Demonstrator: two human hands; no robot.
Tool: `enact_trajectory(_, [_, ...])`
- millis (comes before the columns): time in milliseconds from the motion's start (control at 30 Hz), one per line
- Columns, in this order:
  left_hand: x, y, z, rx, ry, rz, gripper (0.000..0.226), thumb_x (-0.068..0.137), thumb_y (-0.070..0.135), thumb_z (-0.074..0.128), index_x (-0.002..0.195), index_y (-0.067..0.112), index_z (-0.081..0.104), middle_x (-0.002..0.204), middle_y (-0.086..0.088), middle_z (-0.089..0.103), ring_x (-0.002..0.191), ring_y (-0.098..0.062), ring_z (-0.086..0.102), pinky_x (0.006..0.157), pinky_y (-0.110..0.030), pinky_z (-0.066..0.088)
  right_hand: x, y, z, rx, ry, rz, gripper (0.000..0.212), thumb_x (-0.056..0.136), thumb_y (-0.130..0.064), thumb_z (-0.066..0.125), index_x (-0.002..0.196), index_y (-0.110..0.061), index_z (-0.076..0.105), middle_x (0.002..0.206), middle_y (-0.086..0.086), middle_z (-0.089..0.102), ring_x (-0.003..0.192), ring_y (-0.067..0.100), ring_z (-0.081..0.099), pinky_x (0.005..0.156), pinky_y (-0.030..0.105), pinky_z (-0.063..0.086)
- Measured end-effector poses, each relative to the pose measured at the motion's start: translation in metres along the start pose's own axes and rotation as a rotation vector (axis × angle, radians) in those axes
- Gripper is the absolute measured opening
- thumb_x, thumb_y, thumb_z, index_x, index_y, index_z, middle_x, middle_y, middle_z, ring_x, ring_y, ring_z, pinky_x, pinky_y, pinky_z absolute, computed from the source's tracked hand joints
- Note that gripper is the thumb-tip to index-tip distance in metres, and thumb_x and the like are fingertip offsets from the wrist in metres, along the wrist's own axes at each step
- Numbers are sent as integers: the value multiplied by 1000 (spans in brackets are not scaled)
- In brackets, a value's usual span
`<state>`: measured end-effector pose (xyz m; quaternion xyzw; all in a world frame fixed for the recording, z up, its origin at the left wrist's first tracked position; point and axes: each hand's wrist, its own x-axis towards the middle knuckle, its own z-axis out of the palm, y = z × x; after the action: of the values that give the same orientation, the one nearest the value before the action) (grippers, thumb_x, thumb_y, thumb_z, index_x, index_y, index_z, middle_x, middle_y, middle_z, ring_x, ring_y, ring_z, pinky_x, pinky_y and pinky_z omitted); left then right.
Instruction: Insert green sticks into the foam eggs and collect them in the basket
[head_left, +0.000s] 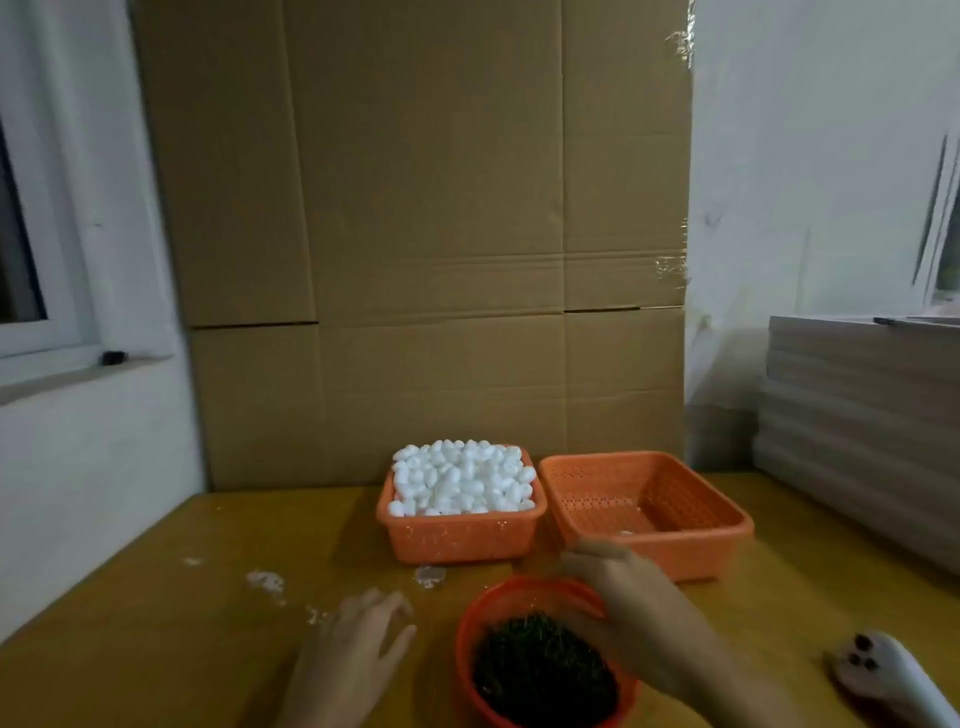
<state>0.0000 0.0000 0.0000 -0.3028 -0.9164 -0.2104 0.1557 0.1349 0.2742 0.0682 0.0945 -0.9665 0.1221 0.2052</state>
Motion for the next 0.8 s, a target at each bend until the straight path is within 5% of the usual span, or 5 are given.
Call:
enact_trajectory(167, [-9, 5, 30, 267, -163, -92, 31, 100, 56, 56, 129, 43, 57, 135, 15, 51, 126, -8, 52, 100, -30, 44, 6, 9, 38, -22, -206, 30, 31, 91, -49, 69, 120, -37, 67, 125, -20, 63, 112, 0, 59, 94, 20, 50])
enact_trajectory(267, [-11, 4, 27, 310, -170, -45, 48, 42, 51, 103, 79, 38, 74, 85, 11, 68, 70, -10, 70, 53, -27, 54, 8, 10, 47, -51, -279, 70, 30, 91, -45, 71, 118, -32, 70, 128, -15, 63, 117, 8, 61, 98, 29, 53])
enact_trajectory(433, [-16, -3, 37, 209, -14, 17, 33, 108, 51, 42, 139, 41, 47, 144, 13, 43, 134, -10, 45, 100, -29, 38, 14, 15, 50, -56, -297, 65, 23, 91, -35, 74, 115, -33, 74, 121, -16, 71, 113, 7, 65, 100, 32, 55])
enact_trajectory(633, [8, 14, 9, 89, -142, -75, 20, 106, 48, 51, 125, 43, 48, 127, 17, 57, 118, -8, 57, 98, -30, 49, 14, 16, 51, -66, -263, 65, 18, 91, -27, 74, 108, -33, 76, 115, -18, 73, 107, 3, 66, 98, 28, 55])
enact_trajectory(800, [60, 50, -17, 21, 43, -20, 20, 101, 38, 67, 113, 36, 51, 96, 18, 60, 88, 3, 61, 73, -17, 51, 11, 17, 52, -26, -235, 47, 22, 90, -28, 76, 111, -33, 74, 118, -20, 71, 110, 0, 64, 101, 26, 52])
